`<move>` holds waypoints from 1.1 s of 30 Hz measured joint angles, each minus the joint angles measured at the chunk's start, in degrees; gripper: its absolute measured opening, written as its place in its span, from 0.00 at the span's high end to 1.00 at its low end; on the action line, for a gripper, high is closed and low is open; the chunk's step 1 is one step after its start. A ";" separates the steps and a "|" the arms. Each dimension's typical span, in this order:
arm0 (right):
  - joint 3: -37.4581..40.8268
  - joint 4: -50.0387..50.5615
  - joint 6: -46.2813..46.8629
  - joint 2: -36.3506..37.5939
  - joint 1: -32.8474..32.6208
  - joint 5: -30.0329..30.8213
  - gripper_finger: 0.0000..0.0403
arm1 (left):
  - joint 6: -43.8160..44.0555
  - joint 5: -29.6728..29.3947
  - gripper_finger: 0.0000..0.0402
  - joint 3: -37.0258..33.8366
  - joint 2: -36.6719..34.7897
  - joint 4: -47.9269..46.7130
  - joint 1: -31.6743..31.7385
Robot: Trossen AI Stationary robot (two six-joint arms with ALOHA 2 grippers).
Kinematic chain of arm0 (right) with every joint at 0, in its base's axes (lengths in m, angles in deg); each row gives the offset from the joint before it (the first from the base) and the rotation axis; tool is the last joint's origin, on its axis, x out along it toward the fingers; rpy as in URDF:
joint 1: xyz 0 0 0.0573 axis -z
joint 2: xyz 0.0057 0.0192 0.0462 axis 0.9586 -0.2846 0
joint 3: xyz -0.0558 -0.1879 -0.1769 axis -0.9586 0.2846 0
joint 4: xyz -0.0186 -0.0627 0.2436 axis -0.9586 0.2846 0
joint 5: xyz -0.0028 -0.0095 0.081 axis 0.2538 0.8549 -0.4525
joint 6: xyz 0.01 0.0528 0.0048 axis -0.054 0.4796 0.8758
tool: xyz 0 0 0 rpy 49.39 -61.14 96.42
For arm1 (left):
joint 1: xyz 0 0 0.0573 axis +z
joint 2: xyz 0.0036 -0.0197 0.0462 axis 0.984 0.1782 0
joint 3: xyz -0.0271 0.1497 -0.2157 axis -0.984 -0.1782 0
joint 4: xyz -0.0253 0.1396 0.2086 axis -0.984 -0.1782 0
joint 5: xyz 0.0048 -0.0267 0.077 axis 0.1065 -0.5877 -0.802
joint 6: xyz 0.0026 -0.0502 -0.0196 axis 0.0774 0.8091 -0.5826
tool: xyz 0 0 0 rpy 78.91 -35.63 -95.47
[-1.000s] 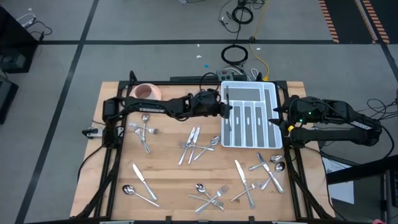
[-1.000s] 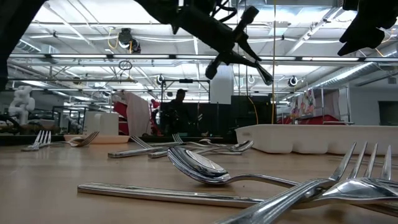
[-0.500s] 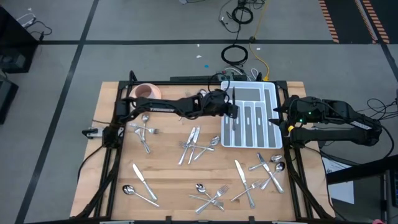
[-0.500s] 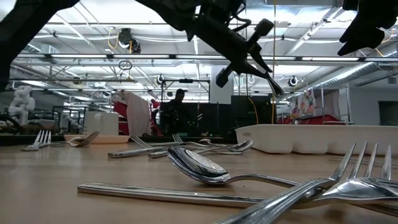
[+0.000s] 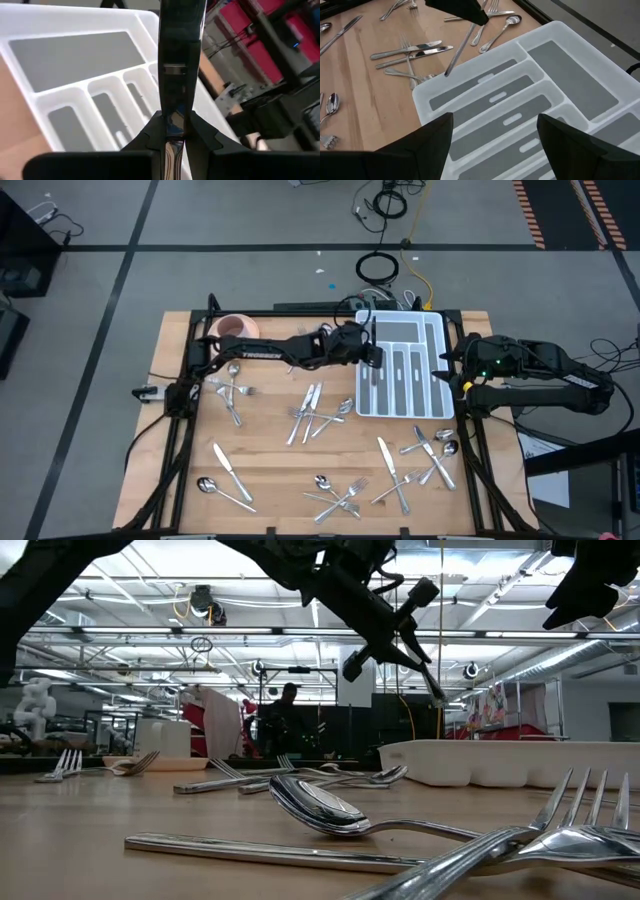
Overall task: Sort silverware
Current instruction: Put the silver knife into the white cutlery tray
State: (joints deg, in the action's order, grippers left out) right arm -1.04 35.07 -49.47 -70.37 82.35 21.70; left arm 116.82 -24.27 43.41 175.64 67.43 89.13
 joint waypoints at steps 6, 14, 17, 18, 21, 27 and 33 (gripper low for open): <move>0.00 -0.01 -0.18 -0.01 0.00 -0.01 0.30 | -1.64 -2.28 0.89 0.00 0.47 -2.65 -0.05; 0.00 -0.01 -0.12 -0.02 0.02 -0.09 0.30 | 0.80 0.10 0.89 -0.02 5.32 -3.31 -1.29; 0.00 -0.02 0.01 -0.02 0.02 -0.11 0.30 | 3.91 1.03 0.89 -0.07 7.01 -3.45 -1.86; 0.00 -0.02 0.01 -0.02 0.02 -0.11 0.30 | 4.55 1.01 0.89 -0.07 7.45 -3.36 -2.04; 0.00 -0.01 0.01 -0.02 0.01 -0.13 0.30 | 5.05 1.04 0.89 -0.09 8.38 -3.66 -2.02; 0.00 0.00 -0.02 -0.02 0.02 -0.23 0.30 | 6.75 1.42 0.89 0.04 9.37 -4.60 -1.52; 0.00 0.00 -0.10 0.00 0.02 -0.22 0.30 | 7.04 2.06 0.89 0.04 10.23 -4.94 -1.04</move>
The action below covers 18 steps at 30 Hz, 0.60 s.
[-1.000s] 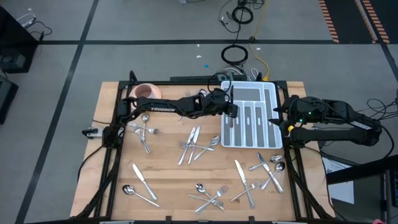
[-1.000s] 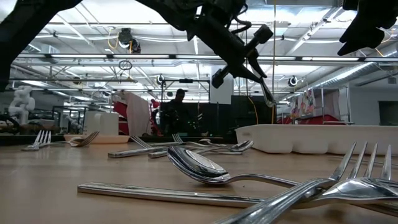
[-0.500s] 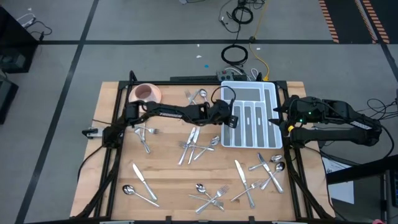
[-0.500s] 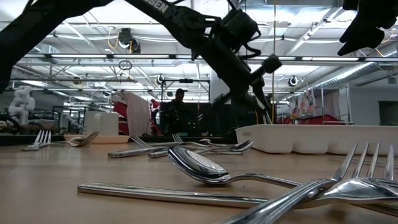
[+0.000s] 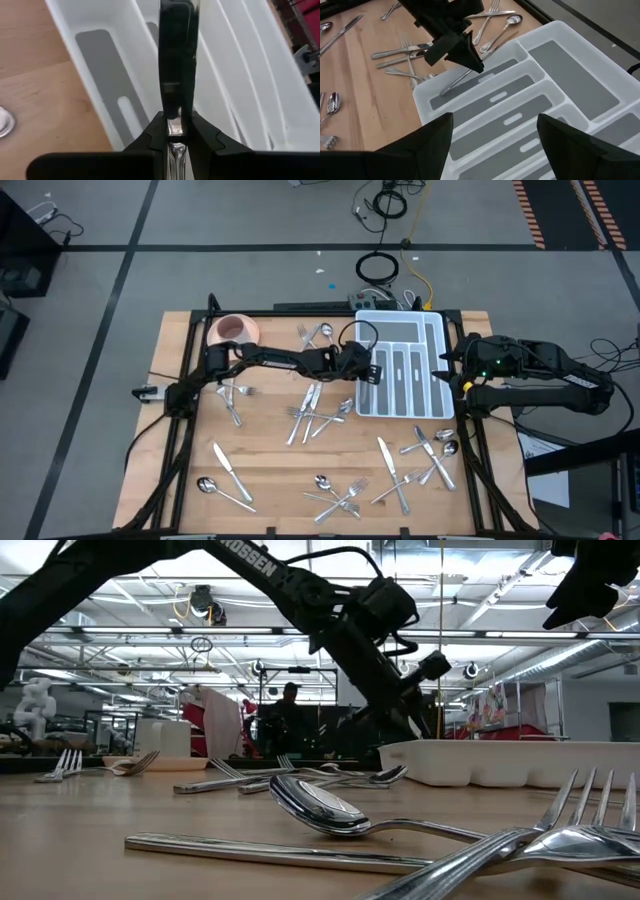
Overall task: Sort silverware
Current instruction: Put the silver knife into the white cutlery tray
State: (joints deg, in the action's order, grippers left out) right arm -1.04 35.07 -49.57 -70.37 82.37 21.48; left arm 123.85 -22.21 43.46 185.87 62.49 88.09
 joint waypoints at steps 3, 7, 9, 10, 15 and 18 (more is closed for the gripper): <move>0.00 0.01 0.05 0.00 0.00 -0.01 0.30 | 0.51 -0.14 0.89 0.02 0.22 -0.23 0.02; 0.00 0.00 0.10 0.01 0.00 0.00 0.30 | 0.79 -0.46 0.89 0.02 0.22 -0.43 0.23; 0.00 0.02 0.10 -0.01 0.00 0.02 0.30 | 0.95 -0.39 0.89 0.00 0.24 -0.46 0.28; 0.00 0.00 0.10 -0.01 0.00 0.02 0.30 | 0.93 -0.39 0.89 0.00 0.24 -0.49 0.30; 0.00 0.02 0.10 -0.01 0.00 0.02 0.30 | -0.20 -0.52 0.79 -0.09 0.31 -1.35 0.40; 0.00 0.01 0.08 -0.01 0.00 0.02 0.30 | -2.62 -0.47 0.72 -0.13 0.35 -1.23 0.33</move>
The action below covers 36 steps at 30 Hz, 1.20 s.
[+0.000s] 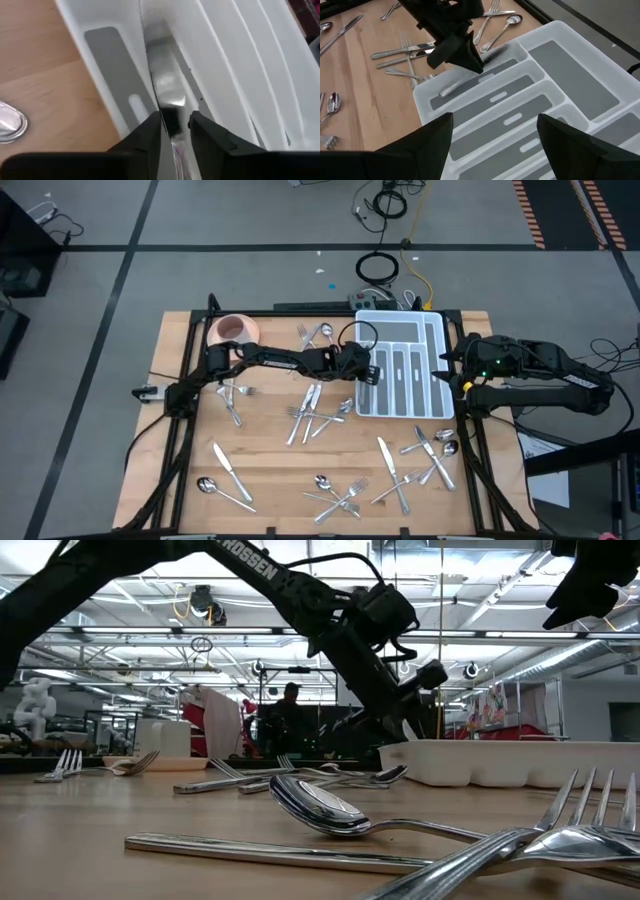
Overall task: Sort silverware
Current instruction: Put the silver knife into the white cutlery tray, then put the silver spoon into the white cutlery tray
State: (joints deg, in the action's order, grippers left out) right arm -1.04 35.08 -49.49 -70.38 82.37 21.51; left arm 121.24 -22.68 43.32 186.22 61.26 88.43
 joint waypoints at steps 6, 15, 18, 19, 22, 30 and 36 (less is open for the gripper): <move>0.00 0.02 -0.16 0.02 0.00 -0.03 0.30 | -0.37 0.66 0.68 0.00 0.00 0.61 0.00; 0.01 0.70 -1.23 -0.80 -0.02 -2.80 0.30 | -2.70 8.99 0.67 2.96 -2.46 4.01 -0.28; 1.27 0.95 -2.78 -2.13 -0.07 -6.52 0.30 | -7.65 13.09 0.67 5.70 -5.54 4.06 -0.85; 2.04 0.80 -3.32 -2.75 -0.15 -8.09 0.30 | -9.76 14.26 0.67 6.45 -6.66 3.73 -1.12; 5.11 -0.83 -4.02 -4.50 -1.31 -14.36 0.30 | -16.84 17.84 0.67 7.92 -11.87 0.93 -2.04; 12.19 -13.75 -2.24 -12.97 -9.80 -22.78 0.30 | -34.73 12.72 0.67 8.24 -33.62 -22.23 -4.70; 12.56 -15.93 -1.40 -24.03 -18.64 -17.87 0.30 | -37.35 -1.09 0.67 8.26 -47.92 -34.65 -11.53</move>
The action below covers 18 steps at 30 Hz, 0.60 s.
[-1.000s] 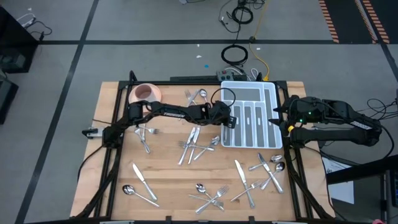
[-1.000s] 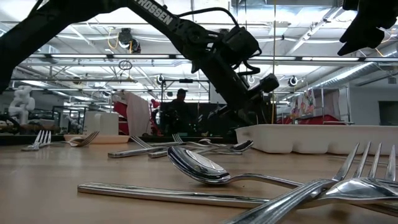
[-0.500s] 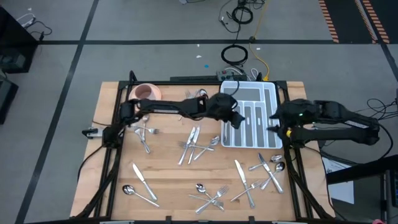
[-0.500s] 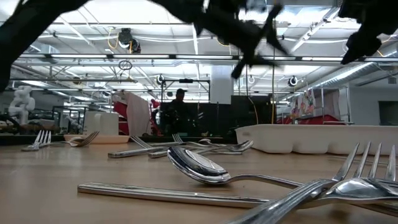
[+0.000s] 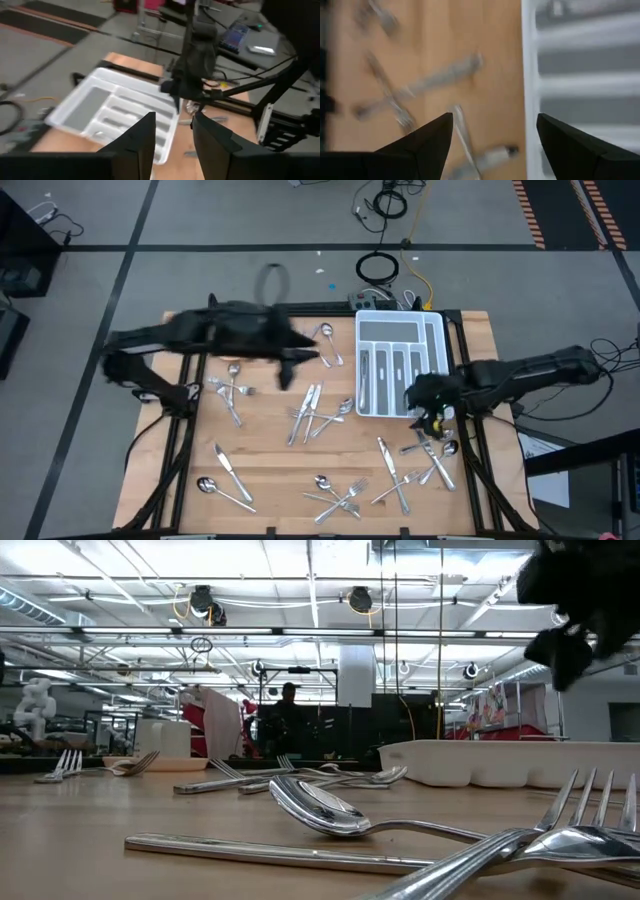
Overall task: Sort silverware
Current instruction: Put the silver spoon into the white cutlery tray
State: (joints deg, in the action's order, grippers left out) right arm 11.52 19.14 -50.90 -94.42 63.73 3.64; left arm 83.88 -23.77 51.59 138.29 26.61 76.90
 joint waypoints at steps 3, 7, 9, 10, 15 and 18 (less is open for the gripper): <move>0.01 4.16 1.68 -6.24 -3.93 2.99 0.30 | 1.59 -6.23 0.67 0.00 -4.55 -6.75 -4.55; -0.03 4.69 3.99 -14.06 -8.36 4.71 0.30 | 6.29 -12.96 0.67 0.00 -8.42 -14.93 -10.39; -0.25 3.89 4.24 -17.40 -10.08 6.08 0.30 | 7.96 -16.06 0.67 0.00 -9.20 -18.56 -12.56; -0.23 3.40 4.26 -18.95 -10.86 6.53 0.30 | 8.49 -17.29 0.67 0.00 -9.25 -20.13 -13.53; 0.05 2.15 4.62 -24.75 -13.49 5.18 0.30 | 10.84 -20.15 0.67 -0.89 -8.77 -25.28 -16.55; 0.05 1.13 6.25 -27.03 -14.86 5.35 0.30 | 10.94 -20.38 0.67 -3.12 -8.60 -25.84 -17.94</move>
State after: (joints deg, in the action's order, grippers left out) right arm 11.57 20.27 -44.65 -121.45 48.87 8.98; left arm 94.83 -44.15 48.47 129.69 0.77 58.96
